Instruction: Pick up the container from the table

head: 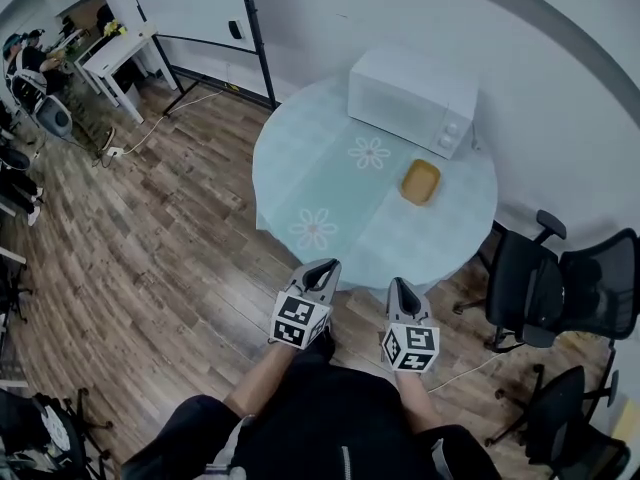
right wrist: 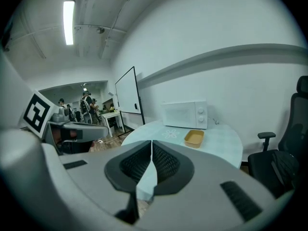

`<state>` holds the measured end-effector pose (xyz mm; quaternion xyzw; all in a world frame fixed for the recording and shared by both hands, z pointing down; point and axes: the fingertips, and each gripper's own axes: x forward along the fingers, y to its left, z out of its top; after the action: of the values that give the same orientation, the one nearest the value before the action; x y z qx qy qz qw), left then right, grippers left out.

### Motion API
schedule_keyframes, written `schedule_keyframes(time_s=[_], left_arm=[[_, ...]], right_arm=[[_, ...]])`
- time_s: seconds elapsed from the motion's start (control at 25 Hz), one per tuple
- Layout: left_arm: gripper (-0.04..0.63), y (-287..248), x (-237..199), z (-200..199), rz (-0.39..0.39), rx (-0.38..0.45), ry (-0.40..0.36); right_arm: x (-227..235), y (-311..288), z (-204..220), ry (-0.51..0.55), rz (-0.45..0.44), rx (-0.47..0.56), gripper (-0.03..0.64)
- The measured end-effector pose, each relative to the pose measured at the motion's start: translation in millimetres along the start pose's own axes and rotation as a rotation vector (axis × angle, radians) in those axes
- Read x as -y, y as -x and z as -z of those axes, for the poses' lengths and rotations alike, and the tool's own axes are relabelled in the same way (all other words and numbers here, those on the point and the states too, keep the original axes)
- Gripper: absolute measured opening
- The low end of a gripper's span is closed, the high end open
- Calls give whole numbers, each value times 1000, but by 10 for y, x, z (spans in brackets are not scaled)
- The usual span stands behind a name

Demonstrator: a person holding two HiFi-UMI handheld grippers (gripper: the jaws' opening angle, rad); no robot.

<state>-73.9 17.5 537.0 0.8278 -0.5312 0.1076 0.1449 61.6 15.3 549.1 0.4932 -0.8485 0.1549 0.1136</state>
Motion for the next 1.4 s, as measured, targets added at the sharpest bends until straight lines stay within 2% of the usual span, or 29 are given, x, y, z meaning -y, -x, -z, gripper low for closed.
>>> schedule_keyframes(time_s=[0.56,0.84,1.2,1.4], left_arm=[[26,-581,-774,-262,64,-21,-4],[26,-747,-1039,-329,81,-15,-14],[26,-937,-1089,-325,133,-38,-20],[26,-1129,-1040,-301,158,-60,-19]], right_arm=[[-118,-1004,-280,-7,24,-24,26],[-134,-1289,-365,-15,46,-20,25],[-8,-1372,-341,-43,106,-27,26],[220,-1437,-342,-63,138,-30,26]])
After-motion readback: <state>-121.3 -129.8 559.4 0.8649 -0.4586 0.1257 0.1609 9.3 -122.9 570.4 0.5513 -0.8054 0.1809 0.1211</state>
